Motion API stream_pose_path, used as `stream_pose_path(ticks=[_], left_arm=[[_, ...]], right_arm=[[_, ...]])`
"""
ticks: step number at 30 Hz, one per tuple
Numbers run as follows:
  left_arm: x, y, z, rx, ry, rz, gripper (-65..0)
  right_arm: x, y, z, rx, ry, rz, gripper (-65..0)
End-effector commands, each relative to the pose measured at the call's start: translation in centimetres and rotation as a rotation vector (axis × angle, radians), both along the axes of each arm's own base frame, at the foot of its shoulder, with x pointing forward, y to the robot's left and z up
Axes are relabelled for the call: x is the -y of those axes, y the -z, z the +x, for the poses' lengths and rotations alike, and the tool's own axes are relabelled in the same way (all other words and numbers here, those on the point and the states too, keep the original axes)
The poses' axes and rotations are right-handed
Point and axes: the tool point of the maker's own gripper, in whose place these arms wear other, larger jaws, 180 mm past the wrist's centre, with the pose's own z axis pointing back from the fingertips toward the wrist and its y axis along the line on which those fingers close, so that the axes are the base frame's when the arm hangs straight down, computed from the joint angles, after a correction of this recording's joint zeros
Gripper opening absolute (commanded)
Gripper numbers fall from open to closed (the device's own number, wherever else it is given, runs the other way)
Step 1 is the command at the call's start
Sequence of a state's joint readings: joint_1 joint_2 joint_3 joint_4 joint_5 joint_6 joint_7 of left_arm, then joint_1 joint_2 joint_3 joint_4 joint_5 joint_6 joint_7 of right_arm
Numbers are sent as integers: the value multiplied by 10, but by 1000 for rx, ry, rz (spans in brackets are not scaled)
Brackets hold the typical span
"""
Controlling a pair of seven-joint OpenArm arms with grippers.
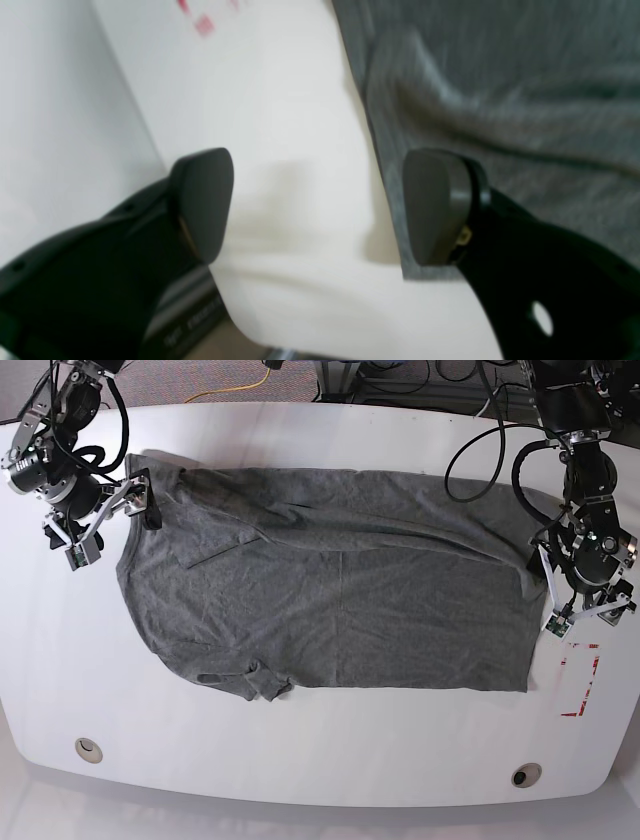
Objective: Layout the t-shirt on the table in an organized manner, then fold the t-shirt properly
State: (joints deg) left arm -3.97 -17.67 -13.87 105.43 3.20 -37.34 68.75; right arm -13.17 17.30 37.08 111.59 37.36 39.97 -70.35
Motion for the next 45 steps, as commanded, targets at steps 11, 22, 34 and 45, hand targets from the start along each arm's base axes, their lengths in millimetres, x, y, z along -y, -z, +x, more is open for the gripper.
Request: stream_pose_path(ticks=[11,22,34,45], left_arm=[[8,-4,-7,203,74,-110,-151],[-1,8,-12,235,32,-176,-243],[-2,9,-12,229,32,-174,-269],[-4,15,-20,202,40,-162,-269]], right_arm=[[6,21,-12,9,64,-125,0],[-7,35,-26,-14,88,-75,0],[-8,73,-44,-93,131,12,0],[-3,93,-51,-125,160,54,-14]])
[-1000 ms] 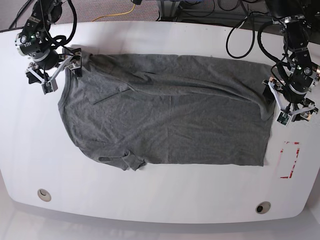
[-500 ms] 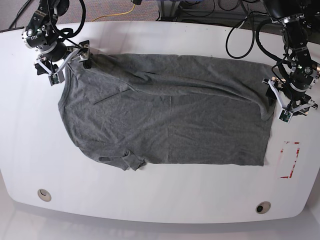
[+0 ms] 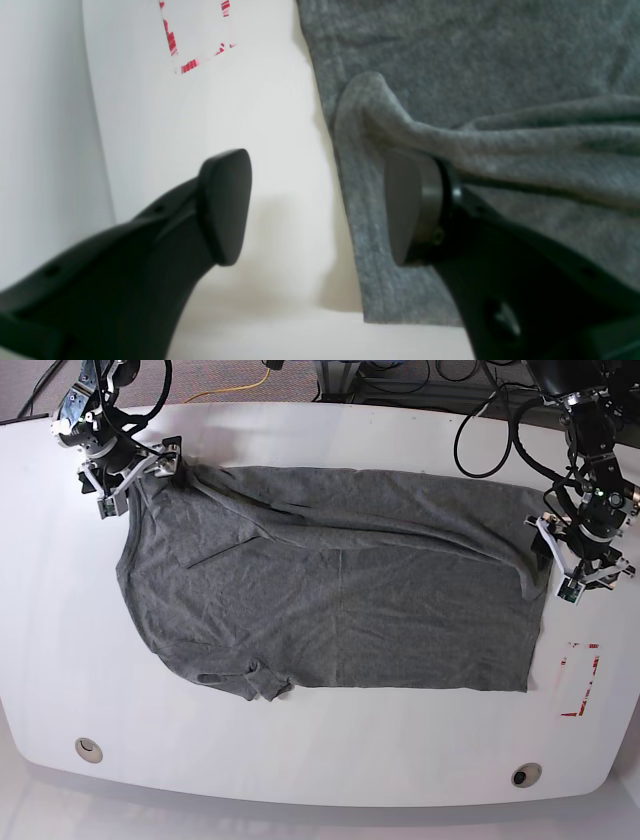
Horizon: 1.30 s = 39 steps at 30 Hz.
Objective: Layout the t-shirt on the table in an organized manner, then fold the t-shirt properly
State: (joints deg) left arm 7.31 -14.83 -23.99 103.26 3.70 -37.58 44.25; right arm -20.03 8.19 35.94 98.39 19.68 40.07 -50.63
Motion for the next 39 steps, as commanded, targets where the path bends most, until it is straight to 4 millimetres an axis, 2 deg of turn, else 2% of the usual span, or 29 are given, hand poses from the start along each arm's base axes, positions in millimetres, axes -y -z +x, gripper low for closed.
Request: stream_pose_path(ticks=[1,3,6,10,15,22,24,29,39], left_arm=[[-4,-11,3,27,14,23,-269],[-3,-10,3,24,21,25,-269],[-4,-10,2,21,21,27,-269],[-5,-4,-7,-2,18,30,-269],[-7,2,-15,-26,15,32,-267],[-15,13,-33,-97,0,43,-254],[-14,17,-37,-127,14,32,-222],[-28,16,-46,-138,-54,3,-131],[-28,45,-59,-210,-88,-54,-124]], right_arm=[[7,-3,1,-2,-6,-23,-30],[6,-3,1,-2,-7,-22,-89],[6,-5,6,7,-7,-21,-211],[6,-4,6,8,-7,-20,-431],[7,-5,8,8,-9,-27,-640],[7,-5,9,9,-9,-29,-636],[7,-5,9,9,-9,-29,-636],[7,-5,9,11,-9,-29,-636],[7,-5,9,11,-9,-29,-636]])
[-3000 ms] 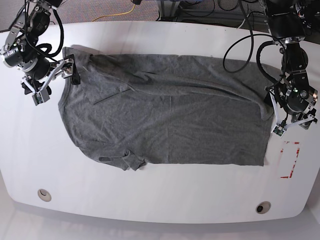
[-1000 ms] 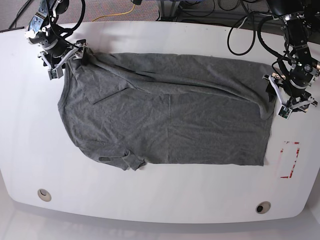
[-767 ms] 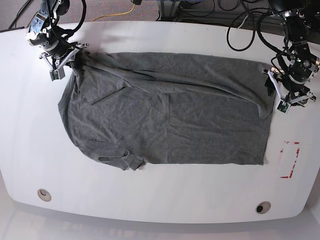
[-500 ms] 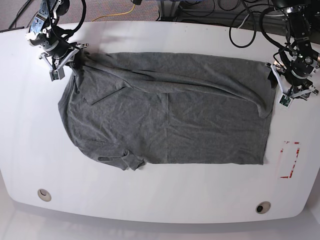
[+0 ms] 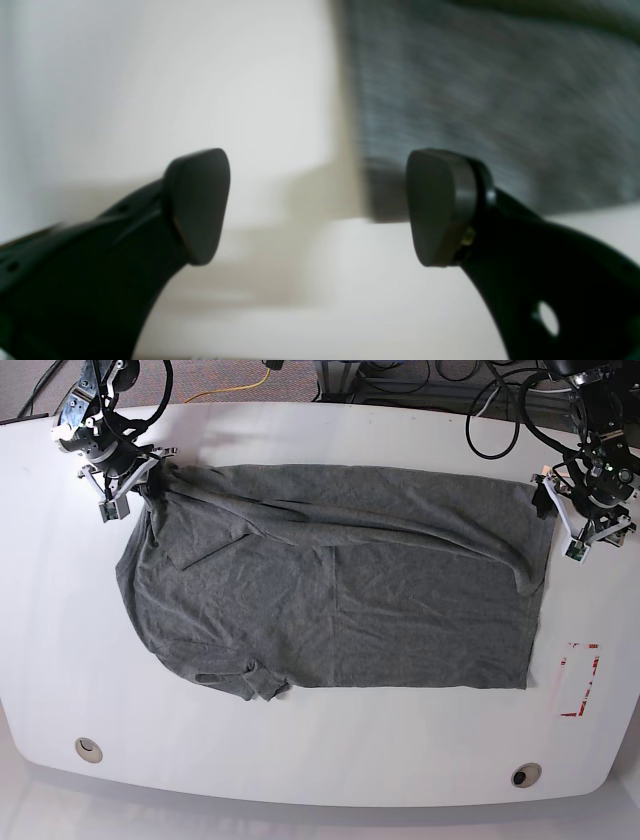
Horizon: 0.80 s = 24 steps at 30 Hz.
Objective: Layout the t-shirt on the table in an organized manner, then fold the t-shirt properly
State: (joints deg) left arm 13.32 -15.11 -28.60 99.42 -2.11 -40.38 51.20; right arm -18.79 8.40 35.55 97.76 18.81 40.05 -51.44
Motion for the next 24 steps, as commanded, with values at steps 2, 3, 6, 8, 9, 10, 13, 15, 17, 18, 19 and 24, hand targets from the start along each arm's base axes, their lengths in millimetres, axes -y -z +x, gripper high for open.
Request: stream_pose_path(ticks=[2,3,6,8,9,10,13,15,17,18,19,24], left_arm=[[-9,1,1,-2,-16,4,-124],[-9,3,0,-8,-19,0,-124],[-8,8,-2,-19,-23,-10,-124],[-7,10,-2,-24,-20,-13,-124],[-6,11,-3,-27,-20,-15,-125],[-7,11,-3,-28,-21,-14,-125],[-6,16,-5,-43,-22,-22,-125],[-2,22,-7,-62,-12,-30,-125],[2,31,-10,-86,-2,-42,-125],[4,34,-11,-96,1,-48,-126],[4,37,-13,-107,1,-51,-128],[5,48,-19,-140,-5,-69,-250]], right_arm=[[6,-7,5,22,-2,-19,-636],[6,-7,5,22,-2,-19,-636],[6,-7,5,22,-2,-19,-636],[6,-7,5,21,-3,-20,-636],[6,-7,4,20,-3,-20,-636],[6,-7,4,20,-3,-20,-636],[6,-7,4,21,-3,-19,-636],[6,-7,4,22,-3,-17,-636],[6,-7,4,22,-3,-16,-636],[6,-7,4,22,-3,-16,-636],[6,-8,5,24,-3,-15,-636],[5,-8,5,26,-4,-16,-636]])
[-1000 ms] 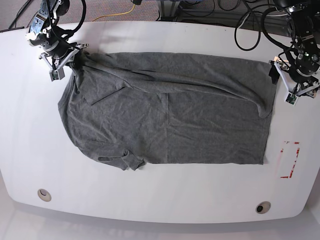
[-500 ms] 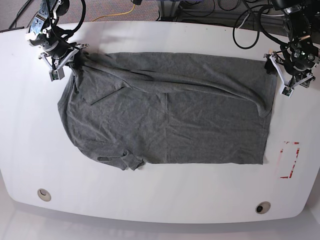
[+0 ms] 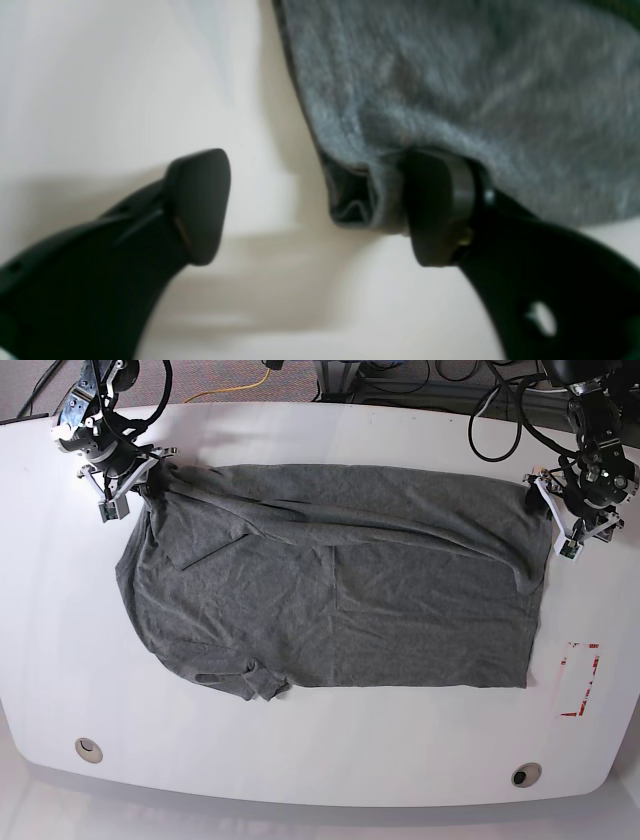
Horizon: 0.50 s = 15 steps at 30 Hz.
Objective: Layout the t-shirt on the table in an organized manner, then fold the t-shirt properly
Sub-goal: 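Drag the held shirt edge with both grippers away from the hem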
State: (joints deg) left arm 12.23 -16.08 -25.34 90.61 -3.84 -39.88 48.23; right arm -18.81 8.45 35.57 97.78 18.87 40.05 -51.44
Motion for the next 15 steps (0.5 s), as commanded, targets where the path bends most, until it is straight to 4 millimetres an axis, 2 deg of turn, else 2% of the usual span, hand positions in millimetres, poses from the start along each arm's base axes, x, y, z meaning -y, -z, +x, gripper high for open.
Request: stream_pose_path(ticks=[1,2,5,8,12,15], left_arm=[[-6,14,-16,-83,-9,28,-329],[-6,15,-17,-85,-10,26,-356],[-7,20,-20,-101,-15,19,-512],[-7,23,-22,-112,-19,16,-597],[-7,22,-24,-116,-18,21,-649],[-7,21,-26,-114,-14,27,-650]], right_arm=[[5,-8,5,26,-4,-16,-636],[5,-8,5,26,-4,-16,-636],[6,-8,5,25,-1,-16,-636],[7,-8,4,22,0,-20,-636],[11,-9,3,20,-3,-33,-636],[18,-9,-2,4,-10,-50,-636]])
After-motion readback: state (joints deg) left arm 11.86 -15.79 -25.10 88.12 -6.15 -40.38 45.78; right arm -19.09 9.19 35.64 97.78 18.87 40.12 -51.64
